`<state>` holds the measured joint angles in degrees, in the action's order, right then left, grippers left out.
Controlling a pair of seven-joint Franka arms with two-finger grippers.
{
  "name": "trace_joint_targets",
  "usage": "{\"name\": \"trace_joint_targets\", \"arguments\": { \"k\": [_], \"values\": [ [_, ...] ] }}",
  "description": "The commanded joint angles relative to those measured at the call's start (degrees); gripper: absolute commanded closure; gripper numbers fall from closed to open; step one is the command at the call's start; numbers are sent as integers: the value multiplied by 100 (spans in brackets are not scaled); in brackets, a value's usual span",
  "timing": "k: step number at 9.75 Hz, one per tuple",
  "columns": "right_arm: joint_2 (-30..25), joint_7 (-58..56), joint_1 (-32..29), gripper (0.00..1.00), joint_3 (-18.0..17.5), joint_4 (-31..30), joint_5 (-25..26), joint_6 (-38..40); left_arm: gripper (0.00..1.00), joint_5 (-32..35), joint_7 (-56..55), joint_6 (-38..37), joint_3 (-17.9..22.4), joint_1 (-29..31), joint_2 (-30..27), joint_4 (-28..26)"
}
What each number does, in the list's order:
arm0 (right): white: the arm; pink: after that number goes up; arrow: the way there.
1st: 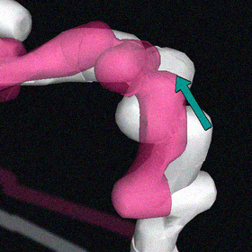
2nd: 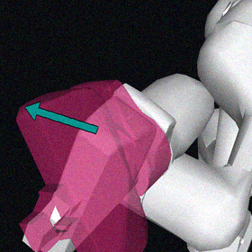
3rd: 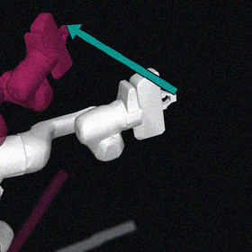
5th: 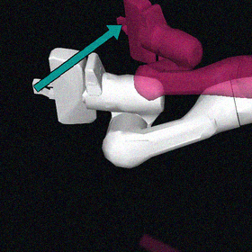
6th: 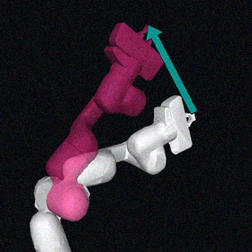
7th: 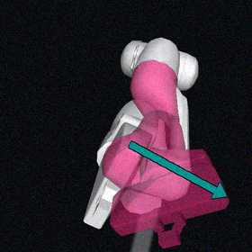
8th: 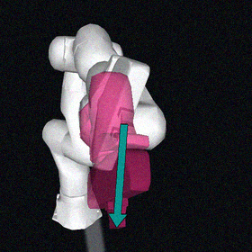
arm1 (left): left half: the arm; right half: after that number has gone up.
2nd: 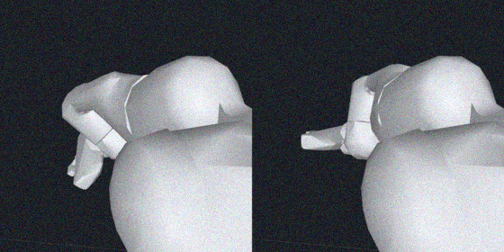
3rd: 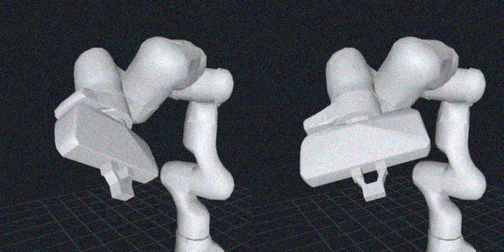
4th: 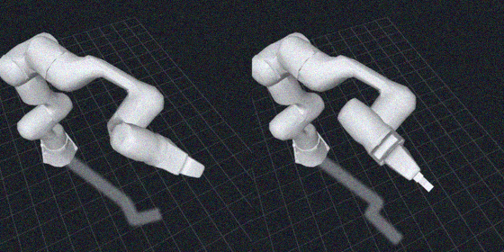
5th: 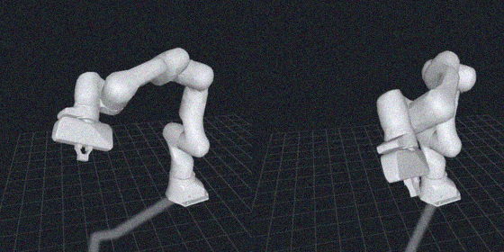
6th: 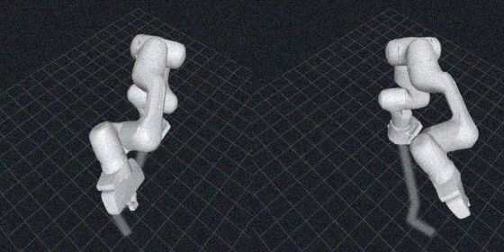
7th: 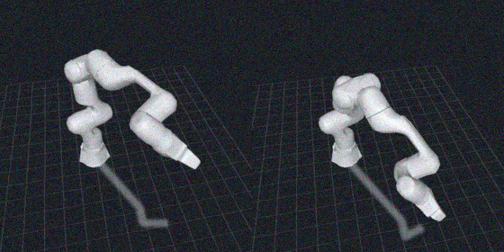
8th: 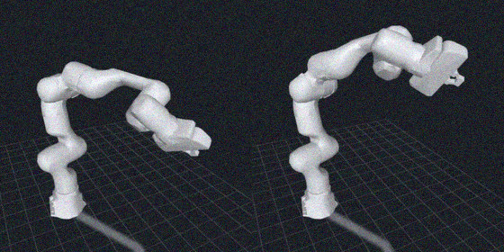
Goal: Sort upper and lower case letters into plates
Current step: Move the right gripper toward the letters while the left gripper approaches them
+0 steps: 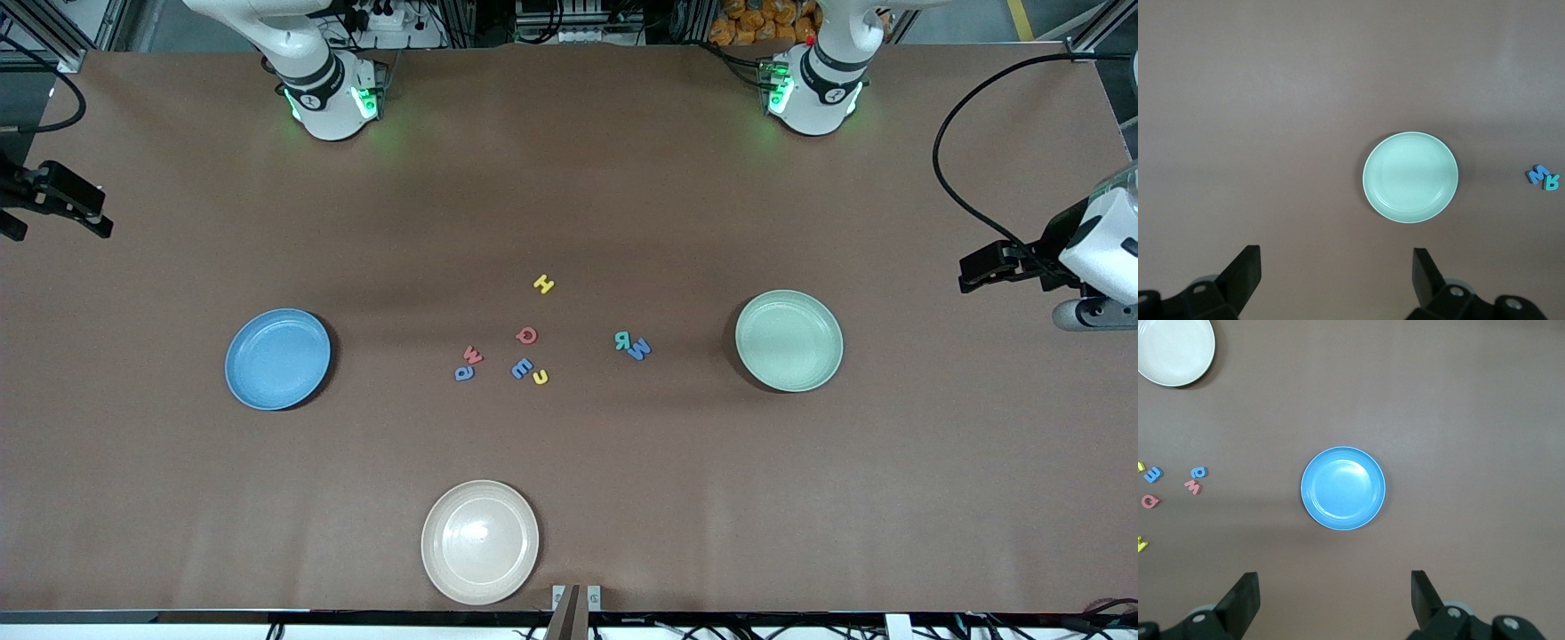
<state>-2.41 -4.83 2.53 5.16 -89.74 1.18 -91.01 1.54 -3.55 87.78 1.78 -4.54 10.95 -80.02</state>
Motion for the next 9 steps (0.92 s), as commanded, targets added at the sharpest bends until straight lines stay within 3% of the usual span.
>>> {"name": "trace_joint_targets", "arguments": {
  "k": [1, 3, 6, 7, 9],
  "values": [
    [-14, 87, -24, 0, -33, 26, 41, 57, 0, 92, 12, -199, -37, 14, -102, -40],
    [-14, 87, -24, 0, -33, 35, 32, 57, 0, 92, 3, -218, -133, -64, -50, -40],
    [-14, 79, -24, 0, -33, 26, 32, 57, 0, 92, -84, -226, -1123, -187, 317, -40],
    [-5, 79, -24, 0, -33, 18, 32, 65, 0, 92, -163, 26, -1379, -414, 572, -40],
    [4, 79, -24, 0, -33, 18, 32, 66, 0, 100, -1097, 885, -1382, -1308, 1160, -31]
  ]
}}
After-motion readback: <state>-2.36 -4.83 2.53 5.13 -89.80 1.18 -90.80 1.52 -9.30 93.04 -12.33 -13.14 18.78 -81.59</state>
